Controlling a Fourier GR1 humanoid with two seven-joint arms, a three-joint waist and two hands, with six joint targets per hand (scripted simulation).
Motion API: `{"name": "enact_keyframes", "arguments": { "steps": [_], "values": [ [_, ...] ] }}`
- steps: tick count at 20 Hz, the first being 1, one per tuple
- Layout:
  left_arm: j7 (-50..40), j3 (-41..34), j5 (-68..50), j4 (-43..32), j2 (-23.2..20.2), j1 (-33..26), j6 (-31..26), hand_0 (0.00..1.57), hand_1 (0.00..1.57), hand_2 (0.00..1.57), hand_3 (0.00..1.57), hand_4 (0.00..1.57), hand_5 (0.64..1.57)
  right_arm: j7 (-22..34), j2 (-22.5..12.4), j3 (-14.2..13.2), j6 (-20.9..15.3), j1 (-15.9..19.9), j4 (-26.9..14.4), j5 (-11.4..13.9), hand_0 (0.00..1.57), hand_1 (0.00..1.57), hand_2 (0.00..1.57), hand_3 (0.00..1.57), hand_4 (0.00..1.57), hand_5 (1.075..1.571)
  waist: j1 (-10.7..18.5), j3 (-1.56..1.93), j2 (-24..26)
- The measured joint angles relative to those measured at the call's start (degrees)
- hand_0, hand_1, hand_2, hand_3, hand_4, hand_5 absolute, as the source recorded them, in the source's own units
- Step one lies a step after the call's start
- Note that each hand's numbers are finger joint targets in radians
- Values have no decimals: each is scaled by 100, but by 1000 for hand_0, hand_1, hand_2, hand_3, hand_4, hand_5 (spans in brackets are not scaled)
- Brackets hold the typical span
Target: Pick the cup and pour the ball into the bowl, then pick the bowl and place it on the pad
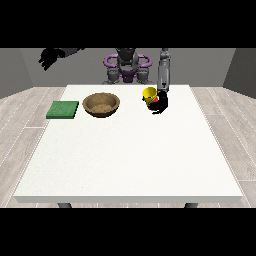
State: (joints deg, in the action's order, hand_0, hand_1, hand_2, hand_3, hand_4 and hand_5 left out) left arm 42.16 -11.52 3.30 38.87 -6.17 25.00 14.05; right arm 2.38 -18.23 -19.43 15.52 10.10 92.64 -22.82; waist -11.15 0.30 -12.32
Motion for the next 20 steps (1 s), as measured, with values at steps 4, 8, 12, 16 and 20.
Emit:
{"name": "enact_keyframes", "arguments": {
  "steps": [4, 8, 12, 16, 20],
  "values": [
    [-568, 366, 425, -26, 121, 144, 432, 1269, 1269, 1571, 1571, 1413, 1430, 88, -204, -215, 129, 0, -486, -119, 0, 0, 0, 311, 642, 1566, 153, -17, 394],
    [-1443, 997, 1166, 72, 248, 368, 969, 1313, 1313, 1571, 1571, 1399, 1502, 187, -255, -254, 86, -45, -955, -23, 0, 0, 0, 302, 638, 1564, 416, -16, 978],
    [-2155, 1701, 2279, -90, 142, 660, 1747, 1370, 1370, 1571, 1571, 1455, 1531, 135, -330, -322, 186, -29, -1285, -38, 0, 0, 0, 193, 661, 1563, 425, 1, 1172],
    [-3264, 2367, 3405, -479, 126, 1095, 2195, 1357, 1357, 1571, 1571, 1456, 1535, 148, -246, -233, 207, -61, -1491, 17, 0, 0, 0, 97, 677, 1559, 385, 0, 1423],
    [-4349, 2831, 4243, -721, 302, 1650, 2184, 1347, 1347, 1571, 1571, 1444, 1540, 0, -403, -400, 420, -63, -1919, -58, 0, 0, 0, 0, 688, 1560, 481, -10, 1492]
  ]
}}
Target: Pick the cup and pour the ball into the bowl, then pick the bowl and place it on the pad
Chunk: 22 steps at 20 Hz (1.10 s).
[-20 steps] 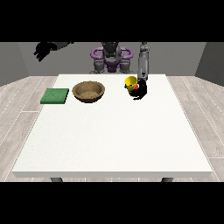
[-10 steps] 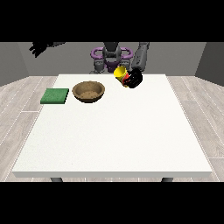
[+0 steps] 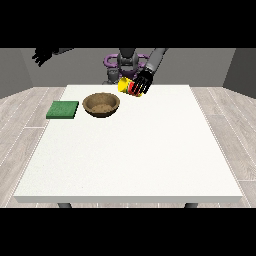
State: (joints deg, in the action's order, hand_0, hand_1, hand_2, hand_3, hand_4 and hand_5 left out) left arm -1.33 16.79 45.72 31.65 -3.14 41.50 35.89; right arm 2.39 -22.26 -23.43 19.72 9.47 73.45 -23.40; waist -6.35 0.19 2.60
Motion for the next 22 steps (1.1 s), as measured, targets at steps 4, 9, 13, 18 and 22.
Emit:
{"name": "enact_keyframes", "arguments": {
  "steps": [4, 9, 13, 18, 22],
  "values": [
    [-1009, 529, 717, -152, 192, 487, -240, 1334, 1334, 1571, 1571, 1475, 1535, -120, -106, -71, 145, 89, -367, -10, 0, 0, 0, 123, 699, 1561, 33, -4, 38],
    [-2154, 1193, 1489, -256, 278, 1027, -752, 1456, 1456, 1571, 1571, 1260, 1557, -227, -28, 52, 205, 235, -615, 82, 0, 0, 0, 177, 694, 1556, -68, -7, 104],
    [-2800, 1645, 2172, -488, 300, 1482, -1258, 1396, 1396, 1571, 1571, 1038, 1571, -257, -55, 86, 270, 299, -717, 110, 0, 0, 0, 265, 691, 1554, -147, -9, 156],
    [-3360, 2242, 2624, -259, 309, 1719, -2162, 272, 272, 1258, 1549, 1040, 1571, -338, 103, 245, 201, 509, -849, 228, 0, 0, 0, 327, 686, 1552, -311, -11, 123],
    [-3408, 2633, 2735, 176, 313, 1616, -2901, 167, 167, 1194, 1571, 1134, 1570, -398, 163, 300, 152, 582, -968, 298, 0, 0, 0, 271, 691, 1548, -333, -14, 177]
  ]
}}
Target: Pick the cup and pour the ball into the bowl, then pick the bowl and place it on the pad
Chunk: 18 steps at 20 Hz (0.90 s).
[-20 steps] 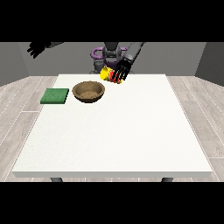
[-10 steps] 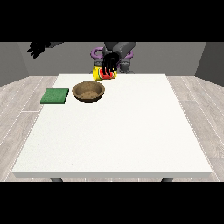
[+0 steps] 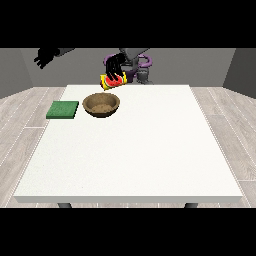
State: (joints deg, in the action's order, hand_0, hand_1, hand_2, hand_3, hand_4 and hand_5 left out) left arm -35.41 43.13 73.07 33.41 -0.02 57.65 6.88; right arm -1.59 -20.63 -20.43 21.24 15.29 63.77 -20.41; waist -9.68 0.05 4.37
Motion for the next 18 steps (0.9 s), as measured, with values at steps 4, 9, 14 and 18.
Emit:
{"name": "enact_keyframes", "arguments": {
  "steps": [4, 9, 14, 18],
  "values": [
    [12, 124, 116, 405, 0, -96, -478, 0, 0, 1102, 1542, 1109, 1571, 76, -38, -19, -76, 40, -32, -3, 0, 0, 0, 165, 706, 1550, 87, -3, 46],
    [161, -458, -226, 944, -209, -298, 22, 1042, 1042, 1571, 1438, 1269, 1567, 103, -112, -134, -169, -139, -47, -9, 0, 0, 0, 143, 726, 1546, 414, -8, 189],
    [874, -1773, -1616, 1709, -589, -581, 713, 423, 423, 143, 14, 1223, 1537, 65, -91, -249, -451, -217, -59, 47, 0, 0, 0, 106, 780, 1558, 957, -41, 210],
    [1376, -3013, -3084, 2330, -634, -699, 940, 0, 0, 0, 0, 1120, 1570, 45, -24, -261, -654, -212, -30, 113, 0, 0, 0, 0, 788, 1555, 1274, -75, 132]
  ]
}}
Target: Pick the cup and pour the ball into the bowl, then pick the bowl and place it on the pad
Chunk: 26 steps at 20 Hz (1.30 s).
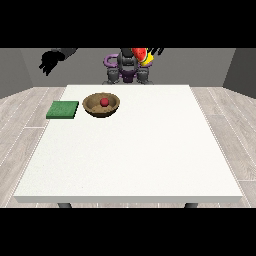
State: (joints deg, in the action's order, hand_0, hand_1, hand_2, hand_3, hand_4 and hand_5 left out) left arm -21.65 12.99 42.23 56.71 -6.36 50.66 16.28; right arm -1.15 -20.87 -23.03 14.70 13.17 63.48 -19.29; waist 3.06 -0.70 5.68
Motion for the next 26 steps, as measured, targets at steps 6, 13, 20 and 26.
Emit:
{"name": "enact_keyframes", "arguments": {
  "steps": [6, 13, 20, 26],
  "values": [
    [756, -1586, -2291, 719, -183, -106, -756, 0, 0, 0, 0, 1053, 1567, -193, 282, -3, -333, -123, -101, 121, 0, 0, 0, 0, 719, 1565, 499, 17, -283],
    [1116, -2821, -4108, 887, -1052, -46, -2346, 0, 0, 0, 0, 1046, 1555, -695, 708, -17, -643, -69, -352, 179, 0, 0, 0, 0, 741, 1567, 868, 58, -808],
    [1174, -3300, -4801, 1012, -1647, -316, -3047, 0, 0, 0, 0, 995, 1544, -1441, 912, 46, -576, 248, -1148, 267, 0, 0, 0, 0, 595, 1557, 811, 72, -1233],
    [1035, -3556, -5190, 1153, -2098, -426, -3343, 0, 0, 0, 0, 1014, 1532, -1906, 1038, 123, -691, 703, -1860, 378, 0, 0, 0, 0, 529, 1553, 735, 72, -1418]
  ]
}}
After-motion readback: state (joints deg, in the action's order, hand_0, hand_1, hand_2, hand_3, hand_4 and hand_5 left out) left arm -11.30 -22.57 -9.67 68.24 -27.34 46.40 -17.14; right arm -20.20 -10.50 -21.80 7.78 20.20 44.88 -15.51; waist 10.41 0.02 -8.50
